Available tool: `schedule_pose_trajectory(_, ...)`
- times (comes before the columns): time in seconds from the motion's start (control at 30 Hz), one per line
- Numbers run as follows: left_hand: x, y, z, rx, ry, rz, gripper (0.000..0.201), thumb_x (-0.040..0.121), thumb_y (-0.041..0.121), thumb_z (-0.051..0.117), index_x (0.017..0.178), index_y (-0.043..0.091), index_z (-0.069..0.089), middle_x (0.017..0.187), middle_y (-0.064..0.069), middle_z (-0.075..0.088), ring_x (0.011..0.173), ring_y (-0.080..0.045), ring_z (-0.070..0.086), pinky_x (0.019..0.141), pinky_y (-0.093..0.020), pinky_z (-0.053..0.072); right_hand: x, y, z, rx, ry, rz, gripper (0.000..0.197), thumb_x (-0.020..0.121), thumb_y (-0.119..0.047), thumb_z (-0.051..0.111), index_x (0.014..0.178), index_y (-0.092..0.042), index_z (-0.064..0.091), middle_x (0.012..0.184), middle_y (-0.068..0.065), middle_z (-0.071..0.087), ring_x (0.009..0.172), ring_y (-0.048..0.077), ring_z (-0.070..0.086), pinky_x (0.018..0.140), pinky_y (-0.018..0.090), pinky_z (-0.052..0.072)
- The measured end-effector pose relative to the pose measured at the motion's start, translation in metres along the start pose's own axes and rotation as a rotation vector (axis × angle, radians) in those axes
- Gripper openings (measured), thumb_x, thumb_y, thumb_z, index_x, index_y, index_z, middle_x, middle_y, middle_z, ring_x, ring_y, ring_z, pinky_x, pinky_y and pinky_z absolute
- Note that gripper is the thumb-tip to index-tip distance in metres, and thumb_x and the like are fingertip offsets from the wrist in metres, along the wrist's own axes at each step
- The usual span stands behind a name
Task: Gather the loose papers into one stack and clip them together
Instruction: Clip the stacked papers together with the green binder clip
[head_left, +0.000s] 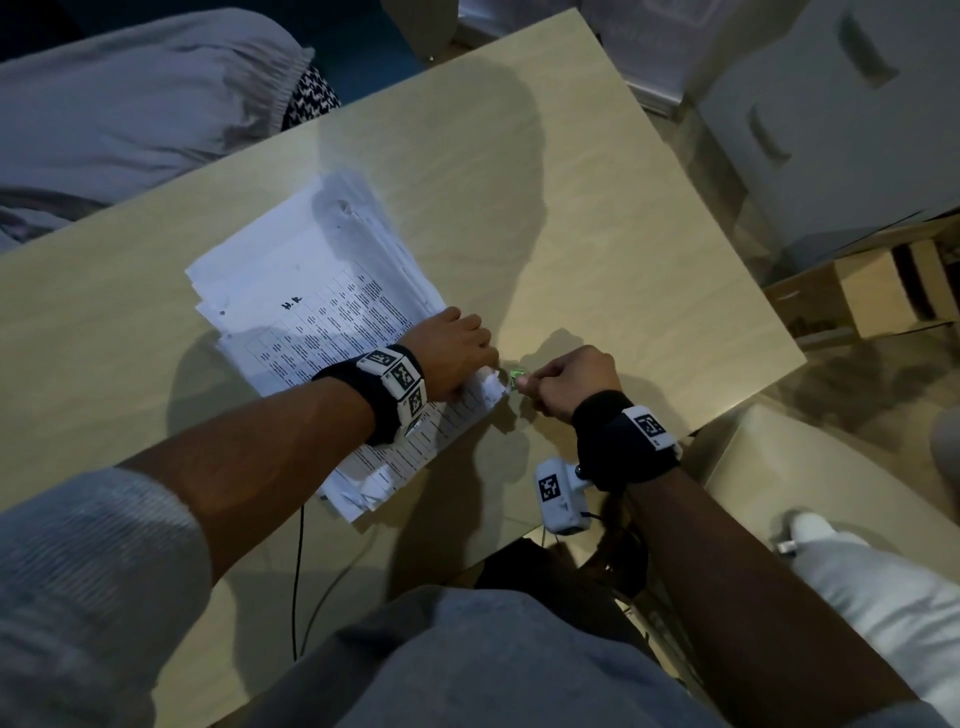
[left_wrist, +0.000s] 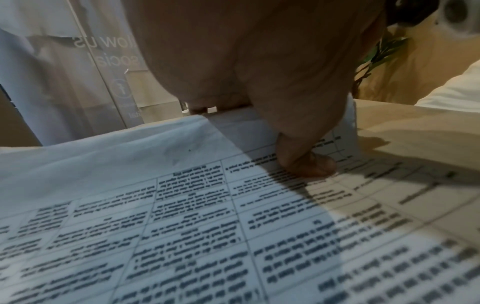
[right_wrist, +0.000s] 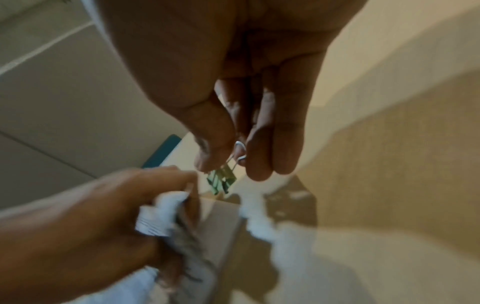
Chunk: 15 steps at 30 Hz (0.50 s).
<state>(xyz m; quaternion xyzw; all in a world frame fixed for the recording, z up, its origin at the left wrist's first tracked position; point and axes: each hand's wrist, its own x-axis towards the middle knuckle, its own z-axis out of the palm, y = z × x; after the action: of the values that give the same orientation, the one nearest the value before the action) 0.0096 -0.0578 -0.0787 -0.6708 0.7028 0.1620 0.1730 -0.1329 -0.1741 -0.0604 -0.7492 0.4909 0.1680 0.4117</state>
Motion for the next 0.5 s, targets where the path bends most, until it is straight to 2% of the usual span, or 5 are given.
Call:
schedule_pose_trajectory(0.1,-0.004,0.0,0.004,-0.016,0.02,0.016,0.05,0.083,0.038,0.066,0.127,0.022,0.049,0.122,0.0,0.059,0.11,-0.022,0.053,0.098,-0.039,0.036,0.003,0.003,0.0,-0.08,-0.004,0.012,0.028,0.077,-0.036,0.077,0.082,-0.009,0.078,0.084,0.007,0.075,0.082,0.021,0.069,0.08,0.024,0.054)
schedule_pose_trajectory(0.17,-0.005,0.0,0.006,-0.037,0.039,0.006,0.048,0.083,0.034,0.066,0.125,0.019,0.049,0.125,-0.002,0.055,0.11,-0.022,0.051,0.098,-0.038,0.036,0.005,0.005,-0.001,-0.105,-0.005,0.035,0.028,0.077,-0.035,0.076,0.082,-0.007,0.078,0.085,0.008,0.074,0.082,0.023,0.069,0.079,0.027,0.055)
schedule_pose_trajectory(0.23,-0.005,0.001,0.005,-0.064,0.031,-0.006,0.055,0.079,0.032,0.069,0.127,0.018,0.047,0.128,-0.003,0.051,0.112,-0.022,0.05,0.099,-0.038,0.038,0.008,0.006,-0.002,-0.115,-0.017,0.045,0.029,0.077,-0.036,0.076,0.083,-0.007,0.078,0.086,0.009,0.074,0.083,0.023,0.069,0.081,0.03,0.056)
schedule_pose_trajectory(0.37,-0.002,0.0,0.001,-0.066,-0.003,-0.01,0.063,0.075,0.035,0.074,0.129,0.017,0.046,0.128,-0.004,0.049,0.113,-0.023,0.047,0.098,-0.039,0.039,0.01,0.011,-0.005,-0.132,-0.03,0.053,0.033,0.076,-0.041,0.075,0.085,-0.009,0.078,0.09,0.008,0.075,0.089,0.024,0.068,0.086,0.033,0.056)
schedule_pose_trajectory(0.5,0.001,0.002,0.002,-0.016,-0.013,0.006,0.055,0.08,0.037,0.069,0.126,0.014,0.05,0.125,-0.005,0.052,0.113,-0.025,0.045,0.1,-0.039,0.037,0.008,0.015,-0.006,-0.125,-0.052,0.051,0.033,0.077,-0.042,0.074,0.087,-0.011,0.079,0.093,0.007,0.074,0.092,0.024,0.067,0.088,0.033,0.055)
